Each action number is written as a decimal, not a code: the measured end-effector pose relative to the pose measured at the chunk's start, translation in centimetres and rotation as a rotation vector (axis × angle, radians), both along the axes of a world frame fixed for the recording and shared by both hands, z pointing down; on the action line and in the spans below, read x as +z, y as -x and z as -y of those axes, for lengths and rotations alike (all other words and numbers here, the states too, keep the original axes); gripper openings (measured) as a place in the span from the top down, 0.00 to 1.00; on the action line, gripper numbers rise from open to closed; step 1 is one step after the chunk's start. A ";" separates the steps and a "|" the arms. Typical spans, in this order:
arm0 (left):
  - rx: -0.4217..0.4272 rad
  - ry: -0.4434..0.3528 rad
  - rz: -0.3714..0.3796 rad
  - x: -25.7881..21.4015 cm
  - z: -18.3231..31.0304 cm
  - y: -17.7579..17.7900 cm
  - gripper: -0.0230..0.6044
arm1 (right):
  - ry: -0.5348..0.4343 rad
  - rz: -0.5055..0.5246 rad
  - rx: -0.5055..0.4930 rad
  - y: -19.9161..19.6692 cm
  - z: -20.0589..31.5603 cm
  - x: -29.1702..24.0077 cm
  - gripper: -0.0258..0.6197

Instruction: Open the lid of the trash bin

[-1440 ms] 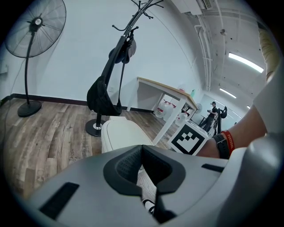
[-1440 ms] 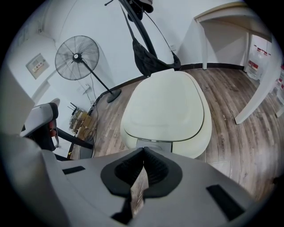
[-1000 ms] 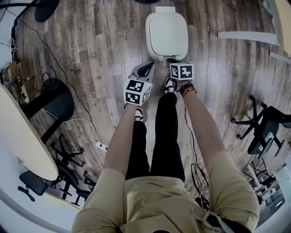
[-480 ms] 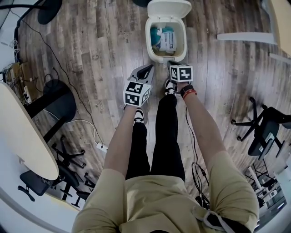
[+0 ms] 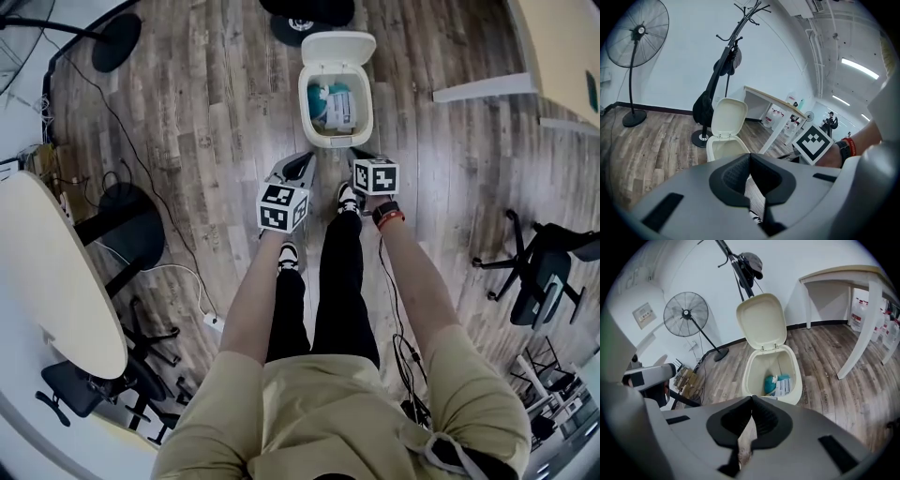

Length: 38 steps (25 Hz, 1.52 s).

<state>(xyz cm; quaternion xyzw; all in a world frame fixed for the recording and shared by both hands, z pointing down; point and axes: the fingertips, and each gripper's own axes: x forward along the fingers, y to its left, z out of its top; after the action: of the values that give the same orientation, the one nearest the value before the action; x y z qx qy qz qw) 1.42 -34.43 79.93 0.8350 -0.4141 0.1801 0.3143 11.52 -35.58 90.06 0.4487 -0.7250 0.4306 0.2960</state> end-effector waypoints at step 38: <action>-0.060 -0.408 0.016 -43.0 -15.2 6.9 0.92 | -0.661 -0.017 0.155 2.2 -17.1 -50.7 0.94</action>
<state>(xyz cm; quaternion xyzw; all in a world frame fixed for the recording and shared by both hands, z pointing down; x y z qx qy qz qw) -5.45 -19.24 36.92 0.8673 -0.4690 0.0896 0.1408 9.31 -18.46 39.33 0.5776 -0.7867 0.1896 0.1071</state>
